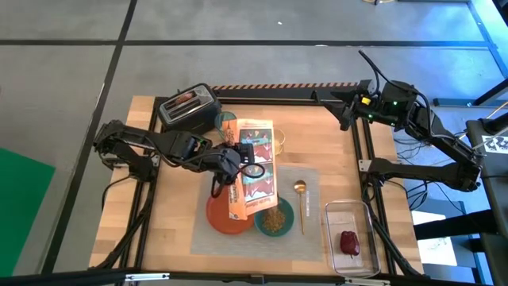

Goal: Arrange a breakfast setting
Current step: Pour the cereal into the green bowl

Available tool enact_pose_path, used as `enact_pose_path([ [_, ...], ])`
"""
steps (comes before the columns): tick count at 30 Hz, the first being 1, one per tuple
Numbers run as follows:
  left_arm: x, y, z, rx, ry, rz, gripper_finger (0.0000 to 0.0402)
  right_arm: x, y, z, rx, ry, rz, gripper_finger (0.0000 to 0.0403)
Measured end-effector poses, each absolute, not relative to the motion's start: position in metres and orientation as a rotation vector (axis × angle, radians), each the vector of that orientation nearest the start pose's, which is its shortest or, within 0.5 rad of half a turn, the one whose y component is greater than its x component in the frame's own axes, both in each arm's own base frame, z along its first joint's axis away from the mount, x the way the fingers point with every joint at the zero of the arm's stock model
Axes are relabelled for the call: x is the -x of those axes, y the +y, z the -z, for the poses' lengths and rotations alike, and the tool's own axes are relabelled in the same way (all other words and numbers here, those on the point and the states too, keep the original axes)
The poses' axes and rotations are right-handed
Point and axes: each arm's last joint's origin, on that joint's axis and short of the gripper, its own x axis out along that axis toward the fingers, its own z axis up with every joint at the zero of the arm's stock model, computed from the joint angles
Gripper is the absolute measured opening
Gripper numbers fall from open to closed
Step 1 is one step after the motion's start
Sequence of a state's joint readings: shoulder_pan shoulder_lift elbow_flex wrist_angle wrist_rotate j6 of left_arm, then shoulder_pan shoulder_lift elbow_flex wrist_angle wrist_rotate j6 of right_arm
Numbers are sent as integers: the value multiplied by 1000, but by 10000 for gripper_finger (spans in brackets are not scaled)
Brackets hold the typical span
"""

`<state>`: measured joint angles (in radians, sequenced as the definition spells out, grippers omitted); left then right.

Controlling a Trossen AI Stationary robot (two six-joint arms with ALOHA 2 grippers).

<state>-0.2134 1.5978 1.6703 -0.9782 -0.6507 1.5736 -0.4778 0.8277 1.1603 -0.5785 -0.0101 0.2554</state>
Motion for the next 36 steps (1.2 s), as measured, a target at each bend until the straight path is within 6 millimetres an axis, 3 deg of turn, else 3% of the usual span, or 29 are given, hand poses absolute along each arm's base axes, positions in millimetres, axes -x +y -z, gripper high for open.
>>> enact_pose_path([
  [9,-319,-48,-372,-1737,1016,354,114,-131,-67,-411,-309,180,494,289],
  [16,-318,-48,-364,-1769,1052,370,114,-131,-67,-411,-307,181,494,289],
  [36,-321,-46,-365,-1741,1029,340,114,-131,-68,-411,-285,188,494,289],
])
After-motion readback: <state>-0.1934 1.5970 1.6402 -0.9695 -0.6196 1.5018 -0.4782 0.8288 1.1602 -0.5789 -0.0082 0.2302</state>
